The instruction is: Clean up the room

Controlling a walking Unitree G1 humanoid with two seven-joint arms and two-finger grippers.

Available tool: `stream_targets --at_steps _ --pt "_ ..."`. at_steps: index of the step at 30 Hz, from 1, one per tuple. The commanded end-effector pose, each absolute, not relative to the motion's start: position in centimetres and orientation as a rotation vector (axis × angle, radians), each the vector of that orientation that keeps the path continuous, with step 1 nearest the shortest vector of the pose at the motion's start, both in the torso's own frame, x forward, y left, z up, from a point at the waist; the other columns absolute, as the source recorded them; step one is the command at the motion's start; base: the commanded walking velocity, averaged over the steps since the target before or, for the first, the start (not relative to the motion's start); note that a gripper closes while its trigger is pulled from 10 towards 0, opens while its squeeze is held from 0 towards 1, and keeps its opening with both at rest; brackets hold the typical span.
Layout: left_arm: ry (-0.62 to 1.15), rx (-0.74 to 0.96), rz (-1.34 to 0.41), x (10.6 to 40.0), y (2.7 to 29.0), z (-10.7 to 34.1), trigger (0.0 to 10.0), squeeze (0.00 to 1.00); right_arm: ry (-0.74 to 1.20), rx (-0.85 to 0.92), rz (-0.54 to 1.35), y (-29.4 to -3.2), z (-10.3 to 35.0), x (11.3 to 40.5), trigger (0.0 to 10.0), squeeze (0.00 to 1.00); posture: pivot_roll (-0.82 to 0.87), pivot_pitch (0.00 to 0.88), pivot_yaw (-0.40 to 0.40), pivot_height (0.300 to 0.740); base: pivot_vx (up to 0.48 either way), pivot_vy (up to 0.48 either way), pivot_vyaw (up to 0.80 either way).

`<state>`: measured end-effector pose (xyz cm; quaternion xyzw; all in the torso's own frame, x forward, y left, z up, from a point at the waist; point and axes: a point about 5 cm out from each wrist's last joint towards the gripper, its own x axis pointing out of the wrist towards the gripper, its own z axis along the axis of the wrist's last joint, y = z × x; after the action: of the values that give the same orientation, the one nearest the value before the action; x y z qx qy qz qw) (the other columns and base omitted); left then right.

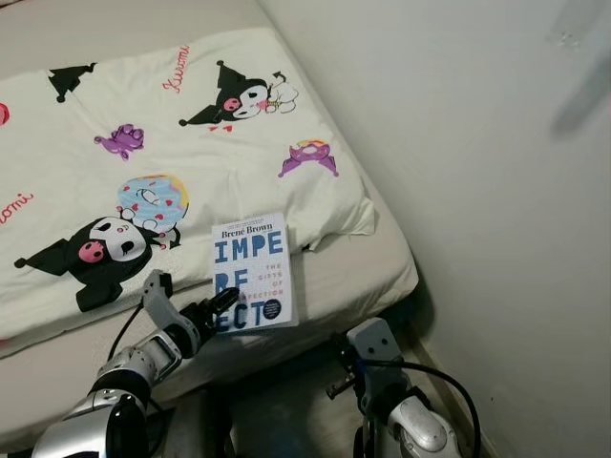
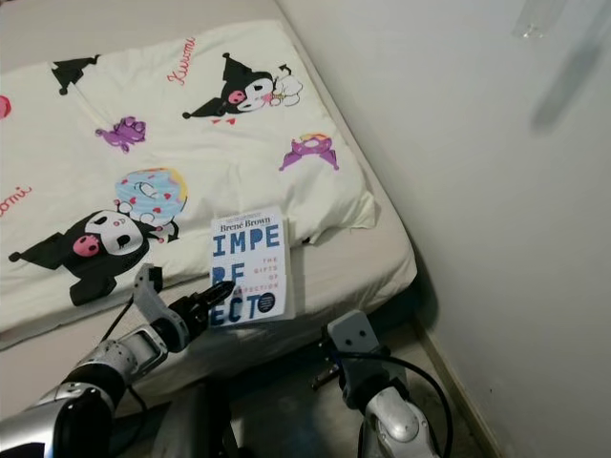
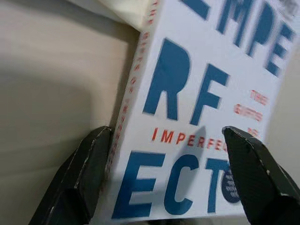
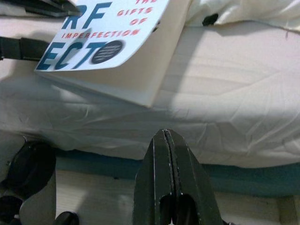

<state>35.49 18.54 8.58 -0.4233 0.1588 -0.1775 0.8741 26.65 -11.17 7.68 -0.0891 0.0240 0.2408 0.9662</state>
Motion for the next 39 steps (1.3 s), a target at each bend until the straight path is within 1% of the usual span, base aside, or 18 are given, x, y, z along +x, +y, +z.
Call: stream_targets --at_steps 1,2,3,5,6,7,8,9,14,15,22,29,33,34,35,36,38,39 --pt "0.368 -0.925 -0.425 34.9 17.5 7.7 10.0 0.00 0.084 -0.176 0.498 -10.8 7.0 26.0 10.0 0.00 -0.22 0.460 0.028 0.571 0.000 0.000 0.00" --pt "0.368 -0.925 -0.425 34.9 17.5 7.7 10.0 0.00 0.084 -0.176 0.498 -10.8 7.0 26.0 10.0 0.00 -0.22 0.460 0.028 0.571 0.000 0.000 0.00" --pt "0.373 -0.880 -0.474 34.9 16.9 7.8 7.3 0.00 0.086 -0.176 0.497 -10.7 7.0 25.9 10.0 0.00 -0.22 0.459 0.030 0.571 0.000 0.000 0.00" --pt "0.373 -0.880 -0.474 34.9 16.9 7.8 7.3 0.00 0.086 -0.176 0.497 -10.7 7.0 25.9 10.0 0.00 -0.22 0.459 0.030 0.571 0.000 0.000 0.00" --pt "0.371 -0.848 -0.512 34.9 16.5 7.9 6.2 0.00 0.087 -0.175 0.496 -10.7 7.0 25.9 10.0 0.00 -0.22 0.459 0.030 0.571 0.000 0.000 0.00" --pt "0.371 -0.848 -0.512 34.9 16.5 7.9 6.2 0.00 0.087 -0.175 0.496 -10.7 7.0 25.9 10.0 0.00 -0.22 0.459 0.030 0.571 0.000 0.000 0.00" --pt "0.358 -0.840 -0.529 35.0 16.3 8.1 4.4 0.00 0.090 -0.176 0.495 -10.7 7.0 25.9 10.0 0.00 -0.22 0.460 0.030 0.571 0.000 0.000 0.00" --pt "0.339 -0.846 -0.530 35.2 16.2 8.3 2.9 0.00 0.092 -0.176 0.495 -10.7 7.1 25.8 10.0 0.00 -0.22 0.460 0.030 0.571 0.000 0.000 0.00" --pt "0.326 -0.858 -0.527 35.3 16.2 8.5 2.9 0.00 0.095 -0.177 0.494 -10.7 7.1 25.8 10.0 0.00 -0.22 0.460 0.030 0.571 0.000 0.000 0.00" --pt "0.306 -0.879 -0.532 35.4 16.2 8.7 0.0 0.00 0.098 -0.178 0.494 -10.7 7.0 25.7 10.0 0.00 -0.22 0.462 0.029 0.571 0.000 0.000 0.00" --pt "0.237 -0.934 -0.516 35.7 16.5 9.4 0.0 0.00 0.103 -0.181 0.494 -10.7 7.0 25.6 10.0 0.00 -0.23 0.462 0.026 0.571 0.000 0.000 0.00" --pt "0.207 -0.935 -0.537 35.8 16.5 9.7 0.0 0.00 0.103 -0.184 0.494 -10.7 7.0 25.8 10.0 0.00 -0.21 0.449 0.023 0.571 0.000 0.000 0.00" --pt "0.080 -0.965 -0.733 35.9 16.6 11.9 0.0 0.00 0.087 -0.181 0.479 -10.8 7.3 26.4 10.0 0.00 -0.18 0.430 0.031 0.571 0.000 0.000 0.00" --pt "0.080 -0.965 -0.733 35.9 16.6 11.9 0.0 0.00 0.087 -0.181 0.479 -10.8 7.3 26.4 10.0 0.00 -0.18 0.430 0.031 0.571 0.000 0.000 0.00" --pt "0.048 -0.965 -0.819 35.6 16.8 12.6 0.0 0.00 0.083 -0.178 0.473 -10.9 7.3 26.6 10.0 0.00 -0.16 0.415 0.035 0.571 0.000 0.000 0.00" --pt "0.027 -0.983 -0.864 35.3 17.0 13.2 0.0 0.00 0.084 -0.177 0.470 -10.9 7.2 26.6 10.0 0.00 -0.15 0.407 0.035 0.571 0.000 0.000 0.00" --pt "0.014 -0.996 -0.896 35.0 17.2 13.5 0.0 0.00 0.085 -0.177 0.469 -10.9 7.1 26.7 10.0 0.00 -0.15 0.404 0.036 0.571 0.000 0.000 0.00" --pt "-0.005 -0.990 -0.944 34.2 17.6 13.9 0.0 0.00 0.091 -0.178 0.466 -10.9 6.9 26.7 10.0 0.00 -0.13 0.385 0.037 0.571 0.000 0.000 0.00"
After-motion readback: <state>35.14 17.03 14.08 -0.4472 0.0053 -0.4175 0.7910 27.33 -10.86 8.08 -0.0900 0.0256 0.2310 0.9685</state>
